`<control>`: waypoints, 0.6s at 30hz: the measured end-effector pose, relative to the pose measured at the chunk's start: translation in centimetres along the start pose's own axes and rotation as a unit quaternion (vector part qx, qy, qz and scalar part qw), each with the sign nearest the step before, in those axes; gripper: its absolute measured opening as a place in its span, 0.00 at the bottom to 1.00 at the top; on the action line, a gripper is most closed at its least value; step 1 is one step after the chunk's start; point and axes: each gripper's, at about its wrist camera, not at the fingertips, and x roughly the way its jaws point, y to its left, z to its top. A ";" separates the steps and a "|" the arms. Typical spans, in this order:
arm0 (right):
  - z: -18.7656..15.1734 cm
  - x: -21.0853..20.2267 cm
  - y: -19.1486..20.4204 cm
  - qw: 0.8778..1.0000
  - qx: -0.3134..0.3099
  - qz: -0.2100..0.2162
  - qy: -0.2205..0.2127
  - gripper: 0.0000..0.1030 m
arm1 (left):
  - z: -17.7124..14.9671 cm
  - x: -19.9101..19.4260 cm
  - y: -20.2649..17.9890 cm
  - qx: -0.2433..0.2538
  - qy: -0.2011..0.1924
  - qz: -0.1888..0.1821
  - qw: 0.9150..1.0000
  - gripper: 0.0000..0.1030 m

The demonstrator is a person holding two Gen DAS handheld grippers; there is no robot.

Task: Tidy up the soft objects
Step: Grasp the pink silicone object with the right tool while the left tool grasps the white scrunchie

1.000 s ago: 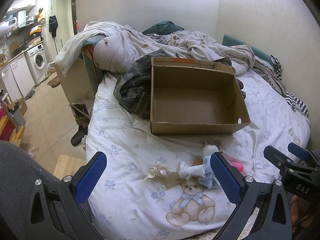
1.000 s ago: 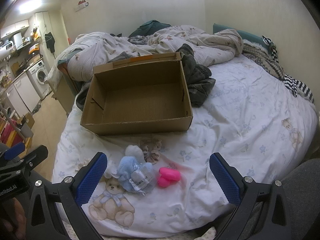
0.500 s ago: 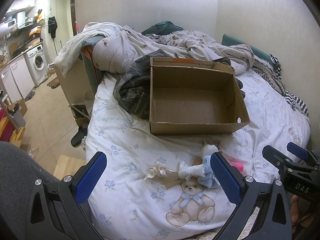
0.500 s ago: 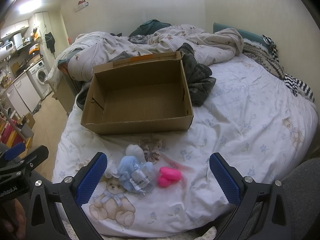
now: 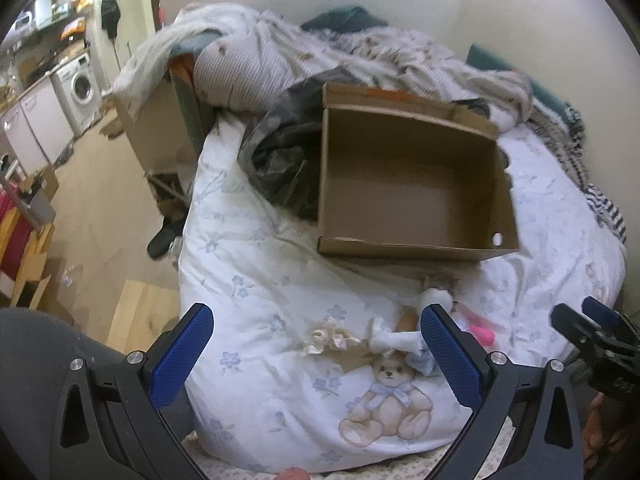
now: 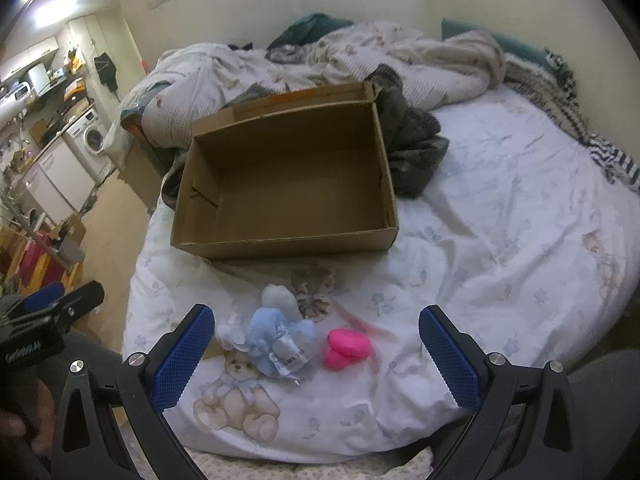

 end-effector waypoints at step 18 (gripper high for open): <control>0.8 9.8 -5.5 0.975 0.091 0.035 0.200 0.78 | 0.0 13.4 0.9 -0.034 0.211 -0.011 0.977 0.75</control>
